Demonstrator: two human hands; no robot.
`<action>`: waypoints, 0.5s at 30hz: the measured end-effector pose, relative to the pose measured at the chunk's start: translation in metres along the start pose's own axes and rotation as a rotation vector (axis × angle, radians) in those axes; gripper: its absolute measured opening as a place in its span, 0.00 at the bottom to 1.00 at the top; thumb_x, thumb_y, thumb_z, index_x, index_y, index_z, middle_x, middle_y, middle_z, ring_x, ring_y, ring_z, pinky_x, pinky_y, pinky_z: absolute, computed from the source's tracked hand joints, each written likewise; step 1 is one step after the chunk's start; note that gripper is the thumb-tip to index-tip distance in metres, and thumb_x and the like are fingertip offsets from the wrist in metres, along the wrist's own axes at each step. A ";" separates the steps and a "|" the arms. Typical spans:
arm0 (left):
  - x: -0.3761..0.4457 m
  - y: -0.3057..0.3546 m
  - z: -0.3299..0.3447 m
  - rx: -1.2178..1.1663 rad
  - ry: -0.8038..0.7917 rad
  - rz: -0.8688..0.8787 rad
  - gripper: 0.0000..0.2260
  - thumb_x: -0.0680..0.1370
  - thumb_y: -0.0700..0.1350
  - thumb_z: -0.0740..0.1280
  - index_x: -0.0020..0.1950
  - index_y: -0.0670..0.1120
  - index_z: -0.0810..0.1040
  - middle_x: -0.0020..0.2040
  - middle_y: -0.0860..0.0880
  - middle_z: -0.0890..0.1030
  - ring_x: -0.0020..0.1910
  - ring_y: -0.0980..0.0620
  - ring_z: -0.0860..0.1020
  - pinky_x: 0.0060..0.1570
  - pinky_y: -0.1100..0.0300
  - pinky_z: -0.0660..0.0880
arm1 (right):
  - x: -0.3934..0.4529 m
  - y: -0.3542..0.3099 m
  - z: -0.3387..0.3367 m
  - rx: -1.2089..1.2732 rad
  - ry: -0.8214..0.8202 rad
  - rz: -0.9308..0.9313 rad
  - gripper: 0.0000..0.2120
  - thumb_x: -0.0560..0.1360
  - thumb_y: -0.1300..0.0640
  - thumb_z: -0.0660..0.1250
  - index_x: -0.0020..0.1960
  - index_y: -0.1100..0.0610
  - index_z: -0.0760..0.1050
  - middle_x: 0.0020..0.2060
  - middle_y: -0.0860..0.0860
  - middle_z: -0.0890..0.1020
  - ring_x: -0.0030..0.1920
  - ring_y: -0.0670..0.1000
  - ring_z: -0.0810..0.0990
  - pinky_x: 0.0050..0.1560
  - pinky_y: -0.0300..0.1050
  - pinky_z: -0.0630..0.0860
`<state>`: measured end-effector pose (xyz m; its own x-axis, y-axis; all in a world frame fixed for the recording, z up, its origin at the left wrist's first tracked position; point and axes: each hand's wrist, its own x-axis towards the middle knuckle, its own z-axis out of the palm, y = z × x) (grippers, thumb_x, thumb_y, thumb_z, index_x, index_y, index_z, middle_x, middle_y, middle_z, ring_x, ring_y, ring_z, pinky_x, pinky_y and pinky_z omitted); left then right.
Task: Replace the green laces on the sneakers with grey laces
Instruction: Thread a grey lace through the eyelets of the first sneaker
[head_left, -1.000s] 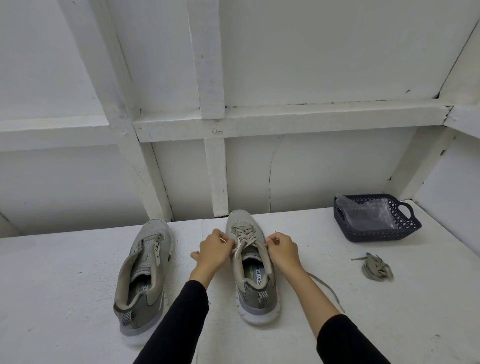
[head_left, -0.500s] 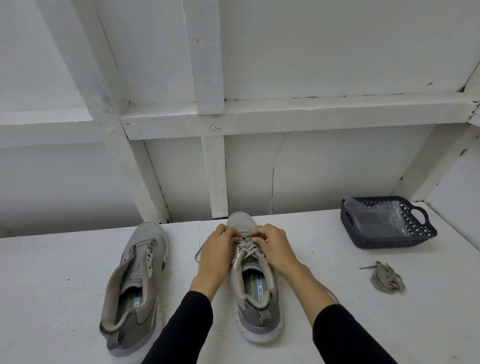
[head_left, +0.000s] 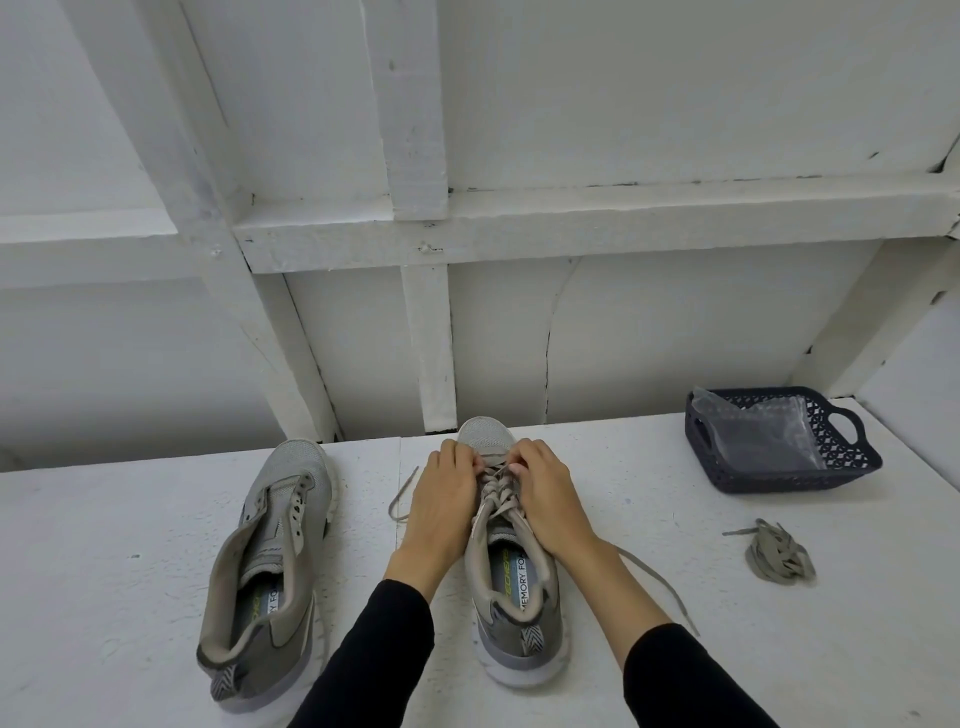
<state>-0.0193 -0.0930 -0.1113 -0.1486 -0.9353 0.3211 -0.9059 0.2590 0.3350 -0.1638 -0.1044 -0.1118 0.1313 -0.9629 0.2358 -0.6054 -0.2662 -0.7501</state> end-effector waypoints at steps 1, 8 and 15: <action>0.000 0.000 0.001 -0.012 0.016 0.011 0.05 0.81 0.38 0.59 0.53 0.43 0.72 0.51 0.45 0.73 0.46 0.50 0.69 0.45 0.58 0.70 | -0.001 0.000 0.000 -0.011 0.003 -0.007 0.09 0.79 0.68 0.56 0.47 0.57 0.71 0.45 0.51 0.73 0.44 0.47 0.70 0.42 0.32 0.66; 0.001 0.004 0.000 -0.191 -0.020 0.014 0.05 0.80 0.38 0.58 0.50 0.47 0.66 0.49 0.50 0.68 0.47 0.53 0.65 0.45 0.57 0.72 | -0.007 -0.002 0.002 -0.002 0.067 -0.043 0.10 0.79 0.68 0.53 0.47 0.56 0.68 0.44 0.50 0.72 0.45 0.48 0.68 0.43 0.34 0.65; -0.002 0.013 -0.003 -0.578 0.029 -0.164 0.08 0.82 0.41 0.52 0.45 0.48 0.66 0.44 0.52 0.70 0.42 0.57 0.67 0.45 0.60 0.68 | -0.008 -0.002 0.005 0.060 0.112 -0.036 0.10 0.80 0.67 0.54 0.45 0.55 0.66 0.41 0.48 0.72 0.42 0.50 0.70 0.41 0.38 0.65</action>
<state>-0.0293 -0.0875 -0.1049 -0.0071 -0.9694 0.2454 -0.5524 0.2084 0.8072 -0.1602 -0.0969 -0.1151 0.0620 -0.9425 0.3285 -0.5537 -0.3063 -0.7743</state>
